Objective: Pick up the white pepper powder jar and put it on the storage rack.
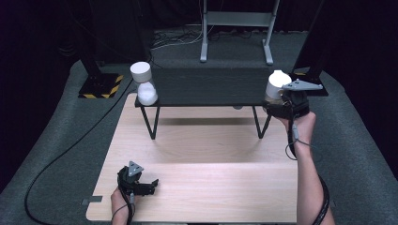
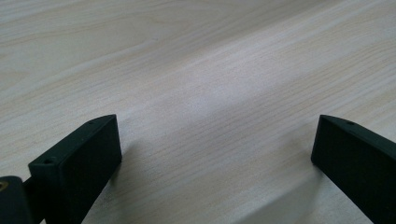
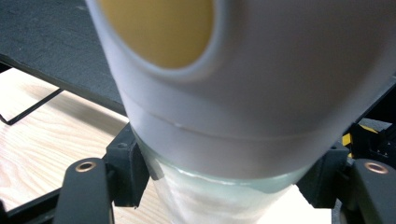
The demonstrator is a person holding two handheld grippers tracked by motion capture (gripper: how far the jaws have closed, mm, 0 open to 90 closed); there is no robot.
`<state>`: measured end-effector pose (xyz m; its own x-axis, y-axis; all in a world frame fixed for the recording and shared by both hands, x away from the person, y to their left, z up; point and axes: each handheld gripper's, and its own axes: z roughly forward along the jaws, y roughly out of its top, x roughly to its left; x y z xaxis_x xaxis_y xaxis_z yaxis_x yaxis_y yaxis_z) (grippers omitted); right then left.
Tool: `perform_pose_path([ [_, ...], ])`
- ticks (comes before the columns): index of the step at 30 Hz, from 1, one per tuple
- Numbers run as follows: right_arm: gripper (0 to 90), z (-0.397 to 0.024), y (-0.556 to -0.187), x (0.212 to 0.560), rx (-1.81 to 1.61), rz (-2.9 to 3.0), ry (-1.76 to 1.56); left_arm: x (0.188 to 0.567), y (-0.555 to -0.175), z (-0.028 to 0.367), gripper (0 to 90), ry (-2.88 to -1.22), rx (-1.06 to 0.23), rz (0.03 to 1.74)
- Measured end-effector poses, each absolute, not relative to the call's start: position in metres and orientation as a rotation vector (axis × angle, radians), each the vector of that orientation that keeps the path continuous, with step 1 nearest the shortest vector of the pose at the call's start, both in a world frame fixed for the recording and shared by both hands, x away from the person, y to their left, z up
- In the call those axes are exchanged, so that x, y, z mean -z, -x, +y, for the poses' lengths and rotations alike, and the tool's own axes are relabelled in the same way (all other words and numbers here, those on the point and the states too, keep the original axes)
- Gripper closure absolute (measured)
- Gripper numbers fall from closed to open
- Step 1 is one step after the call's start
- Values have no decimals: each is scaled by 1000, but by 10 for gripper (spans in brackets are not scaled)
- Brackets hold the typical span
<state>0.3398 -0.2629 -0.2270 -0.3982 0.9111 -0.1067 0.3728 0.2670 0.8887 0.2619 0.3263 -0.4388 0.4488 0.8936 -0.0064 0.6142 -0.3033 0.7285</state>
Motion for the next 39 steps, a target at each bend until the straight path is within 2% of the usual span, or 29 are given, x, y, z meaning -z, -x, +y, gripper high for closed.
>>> perform_pose_path([
  [22, 304, -260, -369, 214, -1082, 1909, -1184, 439, -262, 326, 17, -2032, -536, 1257],
  [39, 304, -260, -393, 217, -1094, 1913, -1229, 439, -261, 326, 20, -2034, -539, 1256],
])
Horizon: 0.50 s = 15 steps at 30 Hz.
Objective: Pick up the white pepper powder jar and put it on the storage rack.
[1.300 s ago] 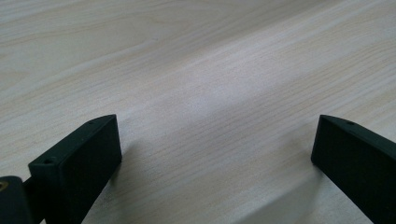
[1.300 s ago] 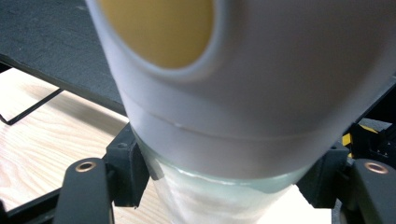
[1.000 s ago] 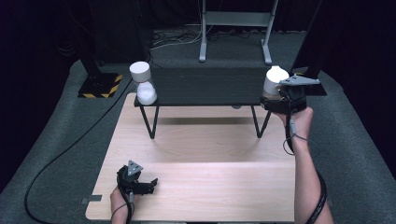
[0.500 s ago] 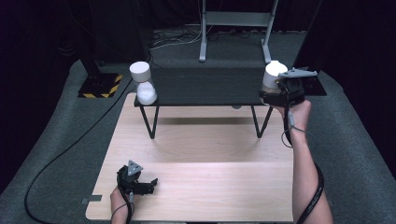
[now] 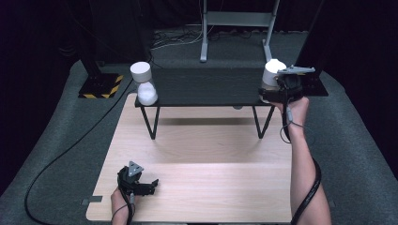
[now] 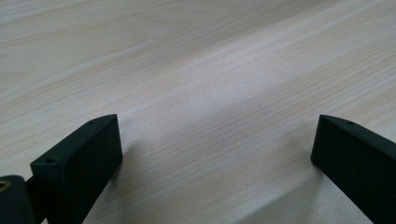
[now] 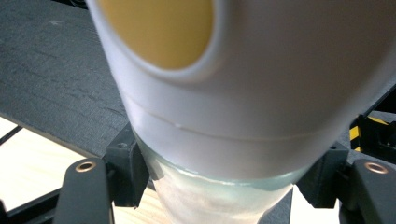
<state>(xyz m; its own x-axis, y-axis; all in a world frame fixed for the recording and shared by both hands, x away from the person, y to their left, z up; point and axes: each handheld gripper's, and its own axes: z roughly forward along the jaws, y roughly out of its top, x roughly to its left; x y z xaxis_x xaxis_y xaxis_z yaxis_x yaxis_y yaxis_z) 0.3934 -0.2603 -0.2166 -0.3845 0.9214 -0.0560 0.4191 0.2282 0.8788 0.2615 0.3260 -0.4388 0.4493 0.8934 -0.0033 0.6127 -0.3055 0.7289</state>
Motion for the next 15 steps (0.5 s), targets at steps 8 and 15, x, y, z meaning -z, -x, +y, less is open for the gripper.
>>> perform_pose_path([
  [8, 304, -261, -405, 222, -1110, 1919, -1262, 439, -261, 326, 21, -2034, -540, 1255],
  [15, 304, -265, -411, 229, -1125, 1900, -1303, 439, -261, 326, 22, -2033, -538, 1254],
])
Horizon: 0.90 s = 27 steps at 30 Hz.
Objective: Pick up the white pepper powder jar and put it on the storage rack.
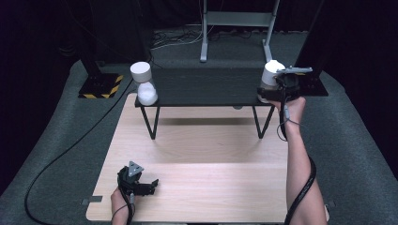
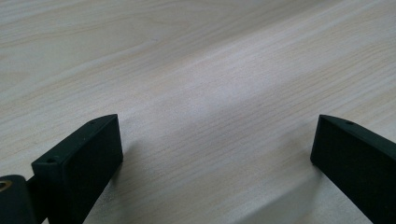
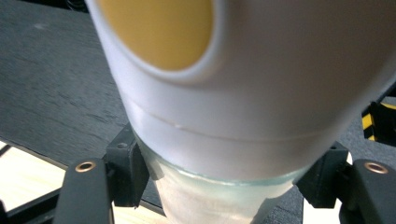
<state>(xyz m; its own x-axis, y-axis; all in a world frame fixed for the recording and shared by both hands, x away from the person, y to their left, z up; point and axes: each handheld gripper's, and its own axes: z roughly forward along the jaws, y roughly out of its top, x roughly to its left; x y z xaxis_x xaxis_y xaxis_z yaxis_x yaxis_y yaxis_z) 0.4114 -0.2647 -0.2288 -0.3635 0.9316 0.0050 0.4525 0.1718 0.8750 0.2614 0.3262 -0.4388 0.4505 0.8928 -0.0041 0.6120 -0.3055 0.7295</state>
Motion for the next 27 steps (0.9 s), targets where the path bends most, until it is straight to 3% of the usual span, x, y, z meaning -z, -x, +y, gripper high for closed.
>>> perform_pose_path([
  [25, 296, -260, -408, 233, -1113, 1885, -1291, 439, -261, 326, 26, -2038, -540, 1249],
  [27, 246, -259, -408, 232, -1103, 1879, -1298, 439, -261, 326, 26, -2038, -540, 1249],
])
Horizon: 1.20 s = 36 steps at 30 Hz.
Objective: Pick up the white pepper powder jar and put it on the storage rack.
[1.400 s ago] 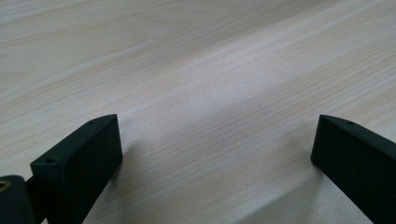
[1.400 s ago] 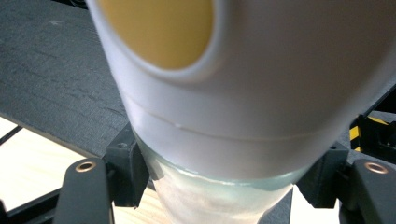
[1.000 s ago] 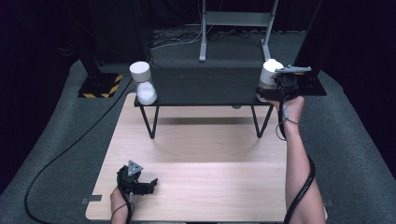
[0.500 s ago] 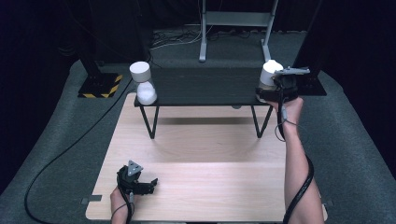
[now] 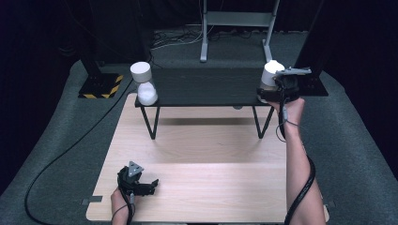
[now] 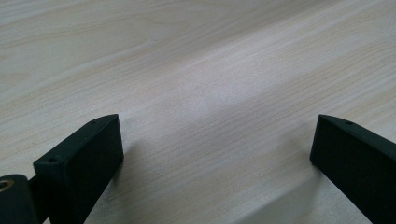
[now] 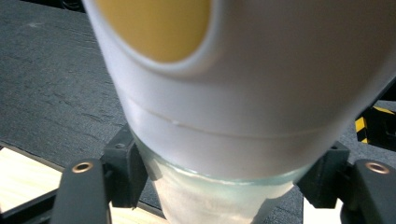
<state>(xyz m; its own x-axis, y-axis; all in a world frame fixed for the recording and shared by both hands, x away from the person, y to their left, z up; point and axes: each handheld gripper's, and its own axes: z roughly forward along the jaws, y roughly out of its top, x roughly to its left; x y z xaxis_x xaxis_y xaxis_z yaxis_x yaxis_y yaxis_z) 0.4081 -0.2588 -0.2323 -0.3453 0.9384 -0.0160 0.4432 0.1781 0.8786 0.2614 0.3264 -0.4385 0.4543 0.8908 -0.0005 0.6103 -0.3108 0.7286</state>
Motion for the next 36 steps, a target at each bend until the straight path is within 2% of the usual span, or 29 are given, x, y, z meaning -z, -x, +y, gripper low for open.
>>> perform_pose_path([
  [1, 185, -256, -407, 232, -1092, 1863, -1315, 439, -261, 326, 26, -2038, -540, 1249],
  [4, 85, -255, -410, 229, -1071, 1876, -1355, 439, -262, 327, 26, -2038, -538, 1248],
  [8, 1, -252, -407, 227, -1035, 1911, -1348, 439, -261, 327, 26, -2039, -539, 1248],
  [15, 0, -255, -392, 229, -996, 1967, -1351, 439, -261, 326, 27, -2038, -540, 1248],
  [21, 0, -265, -368, 250, -971, 2013, -1351, 439, -261, 326, 27, -2039, -540, 1248],
  [29, 0, -289, -336, 300, -981, 2040, -1412, 439, -261, 326, 27, -2039, -541, 1248],
  [36, 0, -301, -303, 373, -982, 2108, -1425, 439, -260, 326, 28, -2037, -546, 1247],
])
